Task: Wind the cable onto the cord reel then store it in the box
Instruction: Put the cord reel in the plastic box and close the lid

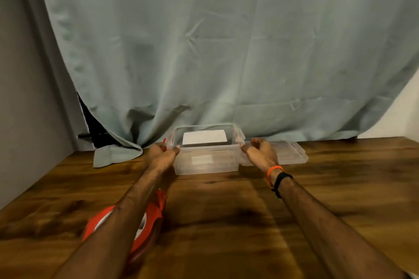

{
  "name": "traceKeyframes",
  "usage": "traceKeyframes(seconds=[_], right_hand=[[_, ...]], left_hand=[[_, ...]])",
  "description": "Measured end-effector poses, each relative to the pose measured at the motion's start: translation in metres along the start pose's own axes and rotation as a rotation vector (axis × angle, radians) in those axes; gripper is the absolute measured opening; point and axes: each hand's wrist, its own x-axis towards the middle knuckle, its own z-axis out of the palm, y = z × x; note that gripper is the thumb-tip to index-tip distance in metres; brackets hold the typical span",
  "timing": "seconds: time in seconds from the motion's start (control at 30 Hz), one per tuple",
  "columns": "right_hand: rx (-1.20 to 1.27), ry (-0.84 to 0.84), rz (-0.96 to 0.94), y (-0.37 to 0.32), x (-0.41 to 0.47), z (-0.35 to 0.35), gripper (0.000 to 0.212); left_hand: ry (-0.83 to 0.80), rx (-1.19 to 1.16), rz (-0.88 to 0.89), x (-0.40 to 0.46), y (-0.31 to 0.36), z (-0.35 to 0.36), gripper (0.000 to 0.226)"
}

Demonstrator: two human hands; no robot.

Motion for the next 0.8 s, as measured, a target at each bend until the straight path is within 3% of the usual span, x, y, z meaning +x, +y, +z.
traceKeyframes(seconds=[0.27,0.47,0.63,0.8], right_hand=[[-0.013,-0.143,0.034,0.008,0.061,0.028,0.037],[0.124,-0.234,0.067,0.011,0.087,0.042,0.010],[0.229,-0.250,0.108,0.008,0.086,0.045,0.023],[0.286,-0.223,0.112,-0.003,0.065,0.031,0.019]], left_hand=[[0.029,-0.002,-0.052,0.065,-0.004,0.027,0.060],[-0.062,-0.198,-0.151,0.093,-0.011,0.039,0.020],[-0.166,-0.357,-0.213,0.089,-0.007,0.036,0.009],[-0.189,-0.390,-0.209,0.063,0.008,0.023,0.047]])
